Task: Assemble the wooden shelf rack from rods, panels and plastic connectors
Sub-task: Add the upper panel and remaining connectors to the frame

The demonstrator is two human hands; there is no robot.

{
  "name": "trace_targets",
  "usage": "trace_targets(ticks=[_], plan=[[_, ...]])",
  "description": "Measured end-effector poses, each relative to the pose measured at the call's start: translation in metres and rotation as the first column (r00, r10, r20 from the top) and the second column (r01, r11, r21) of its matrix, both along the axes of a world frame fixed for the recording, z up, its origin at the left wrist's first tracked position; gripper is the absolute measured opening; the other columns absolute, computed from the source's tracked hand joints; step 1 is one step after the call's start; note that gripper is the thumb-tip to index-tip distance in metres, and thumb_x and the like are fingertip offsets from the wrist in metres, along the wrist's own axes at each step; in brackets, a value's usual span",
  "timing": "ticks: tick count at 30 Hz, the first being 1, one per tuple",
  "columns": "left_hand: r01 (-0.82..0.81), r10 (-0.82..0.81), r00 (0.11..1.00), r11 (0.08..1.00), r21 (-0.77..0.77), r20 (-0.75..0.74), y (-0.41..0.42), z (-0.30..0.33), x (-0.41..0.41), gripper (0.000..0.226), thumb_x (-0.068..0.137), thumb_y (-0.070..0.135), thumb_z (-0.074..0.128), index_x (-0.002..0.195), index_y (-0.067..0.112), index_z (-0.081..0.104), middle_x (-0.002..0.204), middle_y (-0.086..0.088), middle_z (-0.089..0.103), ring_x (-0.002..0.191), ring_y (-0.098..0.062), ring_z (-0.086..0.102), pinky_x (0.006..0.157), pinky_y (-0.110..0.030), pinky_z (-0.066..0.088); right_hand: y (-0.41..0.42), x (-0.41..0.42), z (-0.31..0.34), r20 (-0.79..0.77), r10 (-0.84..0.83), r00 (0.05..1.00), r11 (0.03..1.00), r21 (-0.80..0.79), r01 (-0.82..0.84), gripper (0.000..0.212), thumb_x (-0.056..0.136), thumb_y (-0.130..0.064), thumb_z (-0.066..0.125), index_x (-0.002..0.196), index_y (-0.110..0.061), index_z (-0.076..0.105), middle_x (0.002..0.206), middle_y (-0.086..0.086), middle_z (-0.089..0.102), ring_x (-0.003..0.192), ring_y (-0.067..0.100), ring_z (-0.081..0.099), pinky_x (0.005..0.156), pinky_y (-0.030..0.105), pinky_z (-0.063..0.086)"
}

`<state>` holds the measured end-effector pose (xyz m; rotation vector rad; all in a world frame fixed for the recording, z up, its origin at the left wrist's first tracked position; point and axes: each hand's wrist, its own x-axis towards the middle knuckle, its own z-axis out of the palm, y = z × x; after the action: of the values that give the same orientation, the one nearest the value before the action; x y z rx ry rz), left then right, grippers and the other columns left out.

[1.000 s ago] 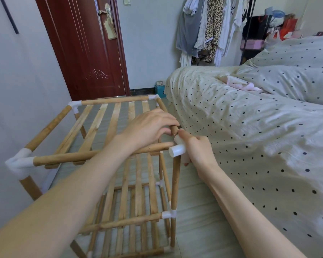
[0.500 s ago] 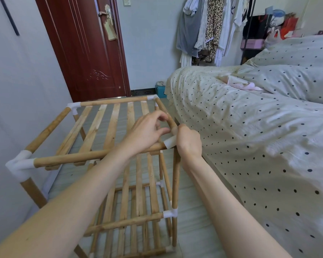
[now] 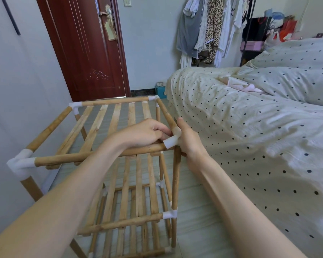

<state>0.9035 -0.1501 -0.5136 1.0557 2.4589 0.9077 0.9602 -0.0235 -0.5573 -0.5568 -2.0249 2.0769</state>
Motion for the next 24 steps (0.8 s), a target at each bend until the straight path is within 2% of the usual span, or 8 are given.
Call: trace_targets(ticks=[3, 6, 9, 13, 15, 17, 19, 24], plan=[[0.077, -0.075, 0.997, 0.979, -0.191, 0.020, -0.007, 0.005, 0.007, 0.026, 0.096, 0.019, 0.044, 0.108, 0.026, 0.066, 0.108, 0.003, 0.068, 0.098, -0.006, 0.062, 0.089, -0.024, 0.048, 0.004, 0.005, -0.006, -0.040, 0.096, 0.995, 0.993, 0.078, -0.092, 0.044, 0.087, -0.051, 0.049, 0.091, -0.011, 0.067, 0.089, 0.005, 0.069, 0.084, 0.011, 0.061, 0.076, 0.028, 0.042], [0.113, -0.108, 0.993, 0.967, -0.227, 0.037, -0.009, 0.005, 0.013, 0.024, 0.092, 0.016, 0.052, 0.113, 0.014, 0.064, 0.110, -0.010, 0.066, 0.096, -0.019, 0.062, 0.088, -0.031, 0.048, 0.003, 0.010, -0.009, -0.095, 0.104, 0.990, 0.981, 0.176, -0.086, 0.040, 0.089, -0.045, 0.049, 0.065, -0.014, 0.057, 0.057, -0.005, 0.056, 0.048, 0.001, 0.047, 0.057, 0.021, 0.032], [0.127, -0.131, 0.991, 0.969, -0.214, -0.007, -0.009, 0.002, 0.013, 0.024, 0.091, 0.022, 0.057, 0.111, 0.009, 0.063, 0.112, -0.020, 0.062, 0.105, -0.033, 0.057, 0.092, -0.045, 0.045, -0.001, 0.008, -0.008, -0.110, 0.035, 0.993, 0.991, 0.131, -0.020, 0.031, 0.087, -0.039, 0.047, 0.072, -0.012, 0.046, 0.062, -0.001, 0.041, 0.050, 0.010, 0.036, 0.055, 0.025, 0.030], [0.117, -0.127, 0.991, 0.973, -0.201, -0.036, -0.012, -0.004, 0.011, 0.038, 0.089, 0.042, 0.057, 0.113, 0.013, 0.058, 0.116, -0.020, 0.059, 0.106, -0.036, 0.056, 0.094, -0.051, 0.044, -0.008, 0.003, -0.004, -0.094, -0.004, 0.996, 1.000, 0.001, 0.004, 0.030, 0.088, -0.034, 0.047, 0.068, -0.012, 0.052, 0.058, -0.001, 0.046, 0.053, 0.014, 0.042, 0.056, 0.027, 0.033], [0.100, -0.112, 0.992, 0.980, -0.170, -0.058, -0.013, -0.004, 0.013, 0.053, 0.083, 0.058, 0.049, 0.108, 0.013, 0.059, 0.108, -0.019, 0.061, 0.098, -0.033, 0.058, 0.090, -0.046, 0.047, -0.010, 0.002, -0.002, -0.077, -0.014, 0.997, 0.999, -0.045, 0.010, 0.029, 0.089, -0.031, 0.046, 0.070, -0.011, 0.054, 0.057, -0.001, 0.052, 0.054, 0.015, 0.048, 0.055, 0.026, 0.037], [0.083, -0.096, 0.992, 0.986, -0.147, -0.083, -0.014, -0.003, 0.013, 0.061, 0.074, 0.068, 0.038, 0.097, 0.016, 0.060, 0.093, -0.011, 0.061, 0.080, -0.018, 0.057, 0.076, -0.030, 0.047, -0.011, 0.000, 0.001, -0.082, -0.019, 0.996, 0.994, -0.111, 0.009, 0.026, 0.090, -0.028, 0.045, 0.075, -0.009, 0.055, 0.055, 0.001, 0.055, 0.056, 0.018, 0.050, 0.055, 0.027, 0.040], [0.067, -0.078, 0.994, 0.989, -0.134, -0.075, -0.015, -0.001, 0.012, 0.055, 0.073, 0.068, 0.033, 0.087, 0.022, 0.059, 0.084, 0.002, 0.058, 0.066, 0.003, 0.051, 0.062, -0.012, 0.041, -0.011, 0.000, 0.004, -0.086, -0.012, 0.996, 0.987, -0.163, -0.002, 0.023, 0.090, -0.024, 0.044, 0.077, -0.008, 0.053, 0.051, 0.002, 0.054, 0.054, 0.019, 0.048, 0.052, 0.026, 0.039], [0.051, -0.054, 0.998, 0.994, -0.093, -0.026, -0.015, 0.002, 0.006, 0.042, 0.088, 0.055, 0.038, 0.083, 0.021, 0.062, 0.075, 0.014, 0.058, 0.063, 0.008, 0.051, 0.060, -0.006, 0.040, -0.008, -0.003, 0.006, -0.092, 0.035, 0.995, 0.967, -0.247, -0.056, 0.016, 0.088, -0.021, 0.043, 0.083, -0.007, 0.048, 0.063, 0.009, 0.050, 0.053, 0.021, 0.045, 0.051, 0.027, 0.043]])
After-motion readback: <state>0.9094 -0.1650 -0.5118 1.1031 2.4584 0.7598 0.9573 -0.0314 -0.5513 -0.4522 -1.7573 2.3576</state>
